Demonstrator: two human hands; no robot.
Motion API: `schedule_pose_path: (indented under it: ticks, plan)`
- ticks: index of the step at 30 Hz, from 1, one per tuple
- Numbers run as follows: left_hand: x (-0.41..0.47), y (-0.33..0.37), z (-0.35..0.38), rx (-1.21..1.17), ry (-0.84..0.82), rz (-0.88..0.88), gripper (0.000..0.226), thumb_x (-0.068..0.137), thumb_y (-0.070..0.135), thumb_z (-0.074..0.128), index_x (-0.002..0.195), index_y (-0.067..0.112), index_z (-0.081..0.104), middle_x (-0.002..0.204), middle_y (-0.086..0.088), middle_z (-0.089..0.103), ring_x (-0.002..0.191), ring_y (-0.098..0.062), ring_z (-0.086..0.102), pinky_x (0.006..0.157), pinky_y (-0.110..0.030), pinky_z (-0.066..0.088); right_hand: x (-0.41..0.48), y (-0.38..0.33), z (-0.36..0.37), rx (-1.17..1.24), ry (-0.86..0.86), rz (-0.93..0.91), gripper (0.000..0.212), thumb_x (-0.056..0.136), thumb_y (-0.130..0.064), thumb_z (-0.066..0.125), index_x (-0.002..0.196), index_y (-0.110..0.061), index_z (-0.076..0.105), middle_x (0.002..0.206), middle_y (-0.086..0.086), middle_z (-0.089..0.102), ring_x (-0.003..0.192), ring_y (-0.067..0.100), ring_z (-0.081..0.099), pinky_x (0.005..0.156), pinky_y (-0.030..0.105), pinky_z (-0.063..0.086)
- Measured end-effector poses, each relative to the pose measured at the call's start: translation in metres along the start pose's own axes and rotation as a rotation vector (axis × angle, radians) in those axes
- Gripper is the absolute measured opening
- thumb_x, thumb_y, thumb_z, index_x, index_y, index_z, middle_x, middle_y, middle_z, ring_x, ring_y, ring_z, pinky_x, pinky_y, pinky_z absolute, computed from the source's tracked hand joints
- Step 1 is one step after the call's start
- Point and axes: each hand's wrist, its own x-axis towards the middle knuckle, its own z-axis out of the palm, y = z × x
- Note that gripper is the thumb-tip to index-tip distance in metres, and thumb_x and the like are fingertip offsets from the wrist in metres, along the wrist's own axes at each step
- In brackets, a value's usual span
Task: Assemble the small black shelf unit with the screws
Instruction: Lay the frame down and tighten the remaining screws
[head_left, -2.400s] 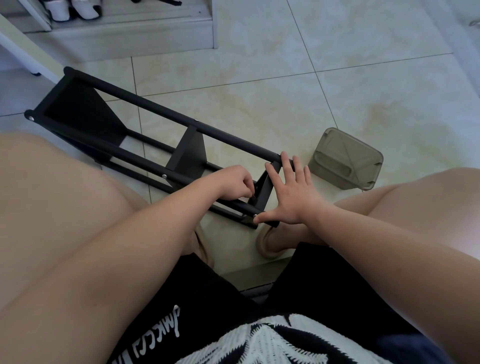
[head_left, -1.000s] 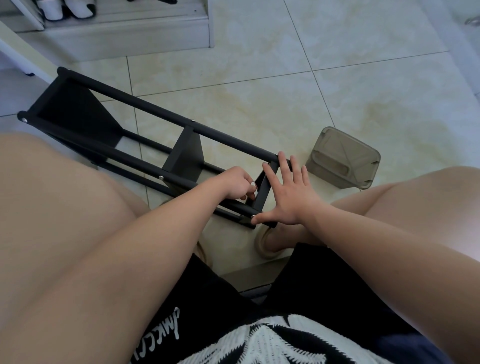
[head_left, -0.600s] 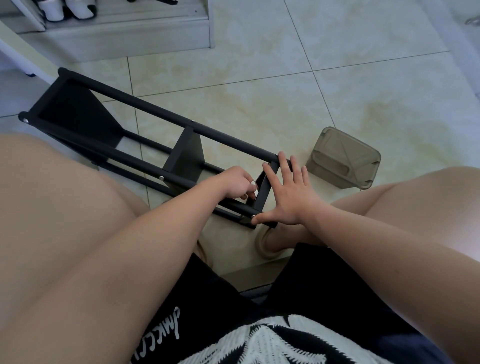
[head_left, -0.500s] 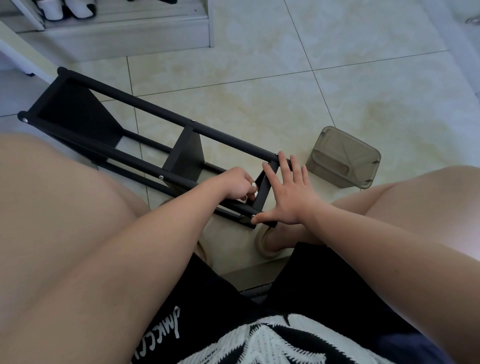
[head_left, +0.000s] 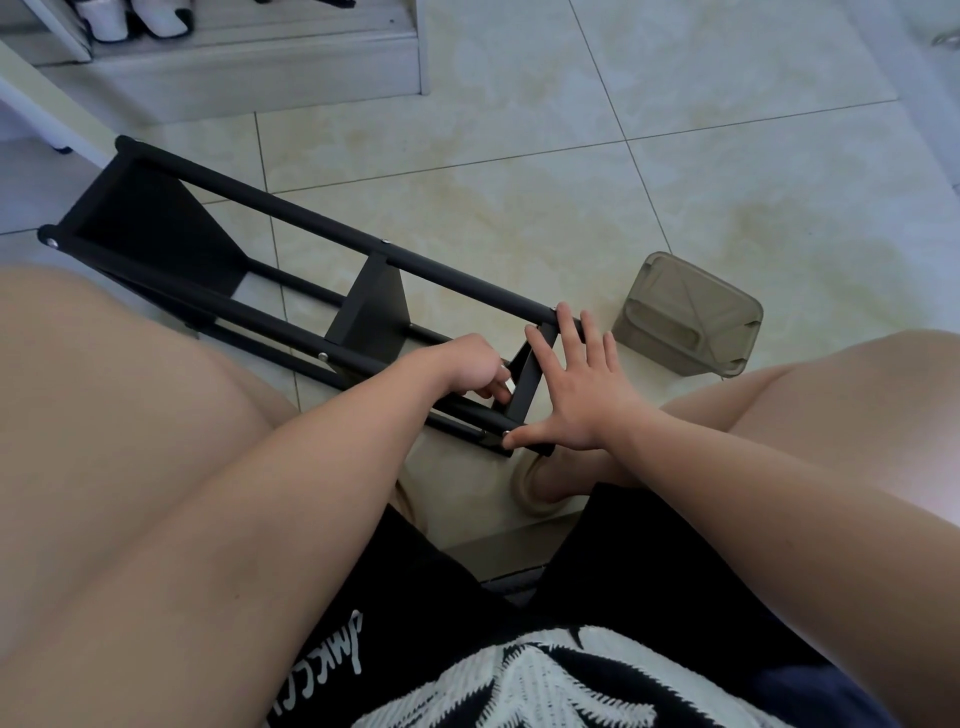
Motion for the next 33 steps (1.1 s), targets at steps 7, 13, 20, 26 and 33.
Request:
schedule_pose_path:
  ticks: [7, 13, 20, 26, 33]
  plan:
    - [0.000, -0.002, 0.000, 0.033, -0.021, 0.033, 0.022, 0.102, 0.013, 0.043, 0.089, 0.016, 0.060, 0.068, 0.013, 0.071, 0.083, -0.011, 0.062, 0.068, -0.027, 0.043, -0.001, -0.001, 0.002, -0.001, 0.013, -0.001, 0.145, 0.048, -0.105, 0.036, 0.158, -0.029, -0.020, 0.160, 0.014, -0.037, 0.148, 0.042, -0.031, 0.122, 0.059, -0.008]
    - [0.001, -0.006, 0.000, 0.069, -0.025, 0.074, 0.026, 0.101, 0.008, 0.042, 0.084, 0.017, 0.059, 0.068, 0.013, 0.071, 0.083, -0.014, 0.058, 0.064, -0.027, 0.041, -0.001, 0.000, 0.003, 0.006, 0.013, -0.002, 0.145, 0.049, -0.105, 0.039, 0.158, -0.030, -0.020, 0.160, 0.013, -0.038, 0.148, 0.041, -0.032, 0.122, 0.059, -0.009]
    - [0.002, -0.011, -0.002, 0.109, -0.029, 0.105, 0.027, 0.100, 0.006, 0.044, 0.082, 0.019, 0.059, 0.074, 0.009, 0.072, 0.080, -0.012, 0.056, 0.064, -0.025, 0.040, 0.000, -0.001, 0.004, 0.002, 0.011, 0.002, 0.146, 0.047, -0.105, 0.038, 0.158, -0.031, -0.020, 0.159, 0.013, -0.039, 0.148, 0.041, -0.033, 0.122, 0.059, -0.009]
    - [0.003, -0.014, -0.004, 0.171, -0.033, 0.121, 0.026, 0.098, 0.005, 0.047, 0.081, 0.018, 0.062, 0.084, 0.003, 0.073, 0.091, -0.020, 0.057, 0.085, -0.036, 0.045, 0.001, 0.000, 0.003, 0.003, 0.003, 0.006, 0.146, 0.048, -0.105, 0.041, 0.158, -0.030, -0.021, 0.160, 0.013, -0.039, 0.148, 0.040, -0.032, 0.123, 0.059, -0.008]
    - [0.003, -0.015, -0.004, 0.258, -0.046, 0.162, 0.025, 0.099, 0.008, 0.051, 0.081, 0.022, 0.062, 0.084, 0.007, 0.070, 0.103, -0.026, 0.064, 0.100, -0.041, 0.048, 0.001, 0.002, 0.004, 0.011, 0.002, 0.000, 0.146, 0.045, -0.106, 0.035, 0.158, -0.031, -0.022, 0.159, 0.012, -0.040, 0.148, 0.040, -0.033, 0.122, 0.058, -0.009]
